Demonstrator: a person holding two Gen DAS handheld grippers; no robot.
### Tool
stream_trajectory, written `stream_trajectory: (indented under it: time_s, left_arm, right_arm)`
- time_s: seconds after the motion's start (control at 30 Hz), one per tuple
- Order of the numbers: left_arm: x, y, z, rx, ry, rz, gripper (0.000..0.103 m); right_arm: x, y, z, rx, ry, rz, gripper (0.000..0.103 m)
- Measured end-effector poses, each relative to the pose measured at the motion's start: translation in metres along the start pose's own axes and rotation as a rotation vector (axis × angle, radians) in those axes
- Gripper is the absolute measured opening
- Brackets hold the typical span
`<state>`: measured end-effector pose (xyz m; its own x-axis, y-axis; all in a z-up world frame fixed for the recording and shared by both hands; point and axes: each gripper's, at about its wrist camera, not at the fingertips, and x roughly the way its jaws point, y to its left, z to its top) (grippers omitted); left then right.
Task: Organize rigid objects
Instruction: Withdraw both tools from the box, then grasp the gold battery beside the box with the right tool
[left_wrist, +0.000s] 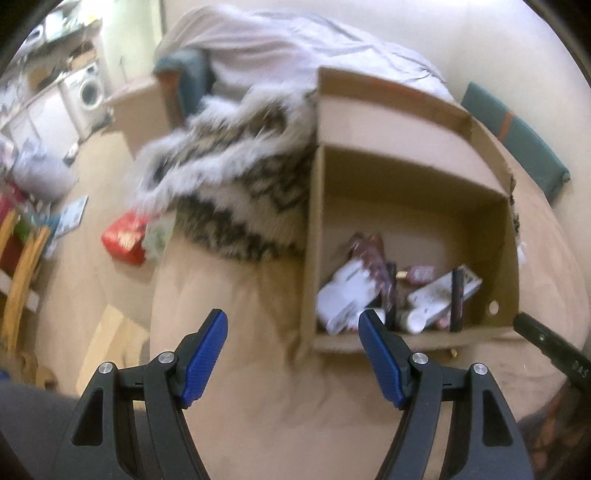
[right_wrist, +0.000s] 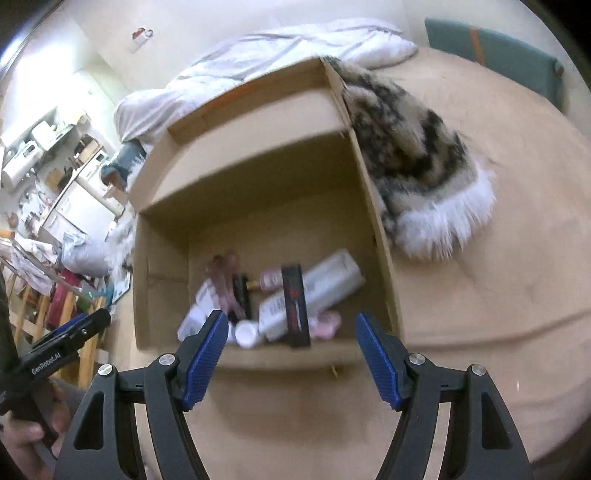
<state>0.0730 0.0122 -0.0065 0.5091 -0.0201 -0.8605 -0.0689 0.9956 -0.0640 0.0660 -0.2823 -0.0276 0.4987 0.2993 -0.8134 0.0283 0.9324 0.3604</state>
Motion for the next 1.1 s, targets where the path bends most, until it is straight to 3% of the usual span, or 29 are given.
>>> stream_trajectory:
  time_s: [0.17, 0.47, 0.57, 0.73, 0.83, 0.9, 1.1]
  left_arm:
    - [0.012, 0.01, -0.021, -0.062, 0.082, -0.009, 0.071]
    - [0.009, -0.005, -0.018, -0.029, 0.073, -0.041, 0.071]
    - [0.008, -0.006, -0.017, -0.025, 0.072, -0.046, 0.071]
    - [0.014, -0.007, -0.017, -0.01, 0.069, 0.003, 0.071]
    - [0.018, -0.008, -0.016, -0.014, 0.079, 0.0, 0.071]
    - [0.019, -0.01, -0.016, -0.01, 0.076, 0.002, 0.071]
    - [0.019, -0.015, -0.016, 0.003, 0.076, -0.001, 0.071]
  right_arm:
    - [0.014, -0.001, -0.023, -0.03, 0.105, -0.066, 0.075]
    - [0.093, 0.011, -0.033, -0.115, 0.302, -0.19, 0.074]
    - [0.119, 0.017, -0.031, -0.169, 0.322, -0.244, 0.05]
    - [0.142, 0.017, -0.029, -0.196, 0.294, -0.306, 0.047]
    - [0.142, 0.021, -0.029, -0.227, 0.284, -0.323, 0.034]
    - [0.142, 0.022, -0.029, -0.24, 0.292, -0.32, 0.012]
    - [0.13, 0.029, -0.034, -0.25, 0.308, -0.285, 0.011]
